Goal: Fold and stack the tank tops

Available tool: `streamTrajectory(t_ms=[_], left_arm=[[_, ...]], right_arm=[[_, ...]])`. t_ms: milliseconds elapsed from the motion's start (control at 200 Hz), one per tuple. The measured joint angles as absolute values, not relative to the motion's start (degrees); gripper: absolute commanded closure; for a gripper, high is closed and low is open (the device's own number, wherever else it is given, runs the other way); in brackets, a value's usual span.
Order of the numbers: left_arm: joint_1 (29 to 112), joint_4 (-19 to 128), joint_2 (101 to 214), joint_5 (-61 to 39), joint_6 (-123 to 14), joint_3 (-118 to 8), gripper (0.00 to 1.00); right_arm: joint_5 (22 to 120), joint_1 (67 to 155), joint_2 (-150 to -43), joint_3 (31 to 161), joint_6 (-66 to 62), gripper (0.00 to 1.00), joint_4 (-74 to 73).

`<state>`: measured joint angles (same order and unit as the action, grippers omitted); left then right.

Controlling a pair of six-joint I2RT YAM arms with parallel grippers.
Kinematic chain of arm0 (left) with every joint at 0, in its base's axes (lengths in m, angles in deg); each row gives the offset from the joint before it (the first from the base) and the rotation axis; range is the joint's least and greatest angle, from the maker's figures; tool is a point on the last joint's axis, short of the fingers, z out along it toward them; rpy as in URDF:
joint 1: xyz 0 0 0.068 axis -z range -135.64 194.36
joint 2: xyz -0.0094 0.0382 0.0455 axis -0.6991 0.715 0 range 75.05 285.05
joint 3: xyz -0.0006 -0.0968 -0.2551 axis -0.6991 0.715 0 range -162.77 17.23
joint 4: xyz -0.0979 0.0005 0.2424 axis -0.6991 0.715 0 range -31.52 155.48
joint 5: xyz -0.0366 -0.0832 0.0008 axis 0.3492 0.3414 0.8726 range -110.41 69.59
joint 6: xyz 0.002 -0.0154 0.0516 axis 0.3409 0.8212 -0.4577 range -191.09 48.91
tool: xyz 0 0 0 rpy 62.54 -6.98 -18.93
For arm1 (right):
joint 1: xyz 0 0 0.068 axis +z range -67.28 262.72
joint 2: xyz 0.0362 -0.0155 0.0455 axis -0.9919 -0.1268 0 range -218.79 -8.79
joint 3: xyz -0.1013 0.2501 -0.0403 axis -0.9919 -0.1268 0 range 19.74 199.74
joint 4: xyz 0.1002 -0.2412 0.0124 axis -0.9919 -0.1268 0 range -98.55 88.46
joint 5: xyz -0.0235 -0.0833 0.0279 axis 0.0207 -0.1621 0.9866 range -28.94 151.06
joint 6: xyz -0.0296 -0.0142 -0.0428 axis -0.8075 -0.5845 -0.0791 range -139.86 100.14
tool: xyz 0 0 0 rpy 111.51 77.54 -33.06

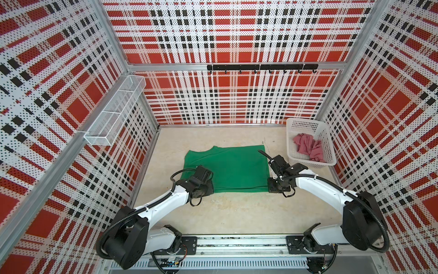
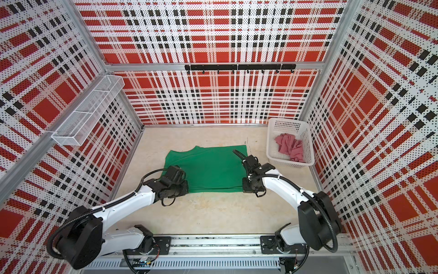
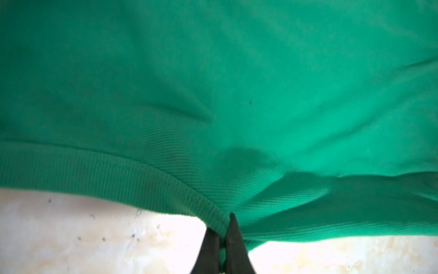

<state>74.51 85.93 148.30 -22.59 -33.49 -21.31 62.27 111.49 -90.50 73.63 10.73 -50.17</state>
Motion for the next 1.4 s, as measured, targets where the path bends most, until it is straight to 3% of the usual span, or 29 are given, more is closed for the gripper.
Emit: streamTrajectory(t_ms=[651,897,1158,1188,1308,1403], left_arm=[[69.9,91.1,163.3,-21.9,-45.9,-36.5,1.0],[70.7,91.4,157.2,-19.5,-44.4,-29.8,1.0],[77.5,91.5,146.5,-17.6,-36.5,-18.4,1.0],[78.4,91.5,145.5,-17.5,-35.4,-17.6,0.95],[81.8,91.7,143.3,-17.4,-31.6,-15.7,0.52],[83.3,92.2,141.5,-17.7,-28.6,-14.7,0.4]], right_arm=[[60.9,105.4,-104.0,86.6,0.9,1.0,-51.6],[62.6,105.6,-102.0,82.9,-0.7,1.0,-51.4],[65.4,109.4,-93.4,71.9,2.9,1.0,-50.6],[65.6,109.9,-92.7,71.0,3.4,1.0,-50.3],[66.0,110.9,-90.7,67.7,5.0,1.0,-48.6],[66.0,111.0,-89.8,65.9,5.8,1.0,-47.9]])
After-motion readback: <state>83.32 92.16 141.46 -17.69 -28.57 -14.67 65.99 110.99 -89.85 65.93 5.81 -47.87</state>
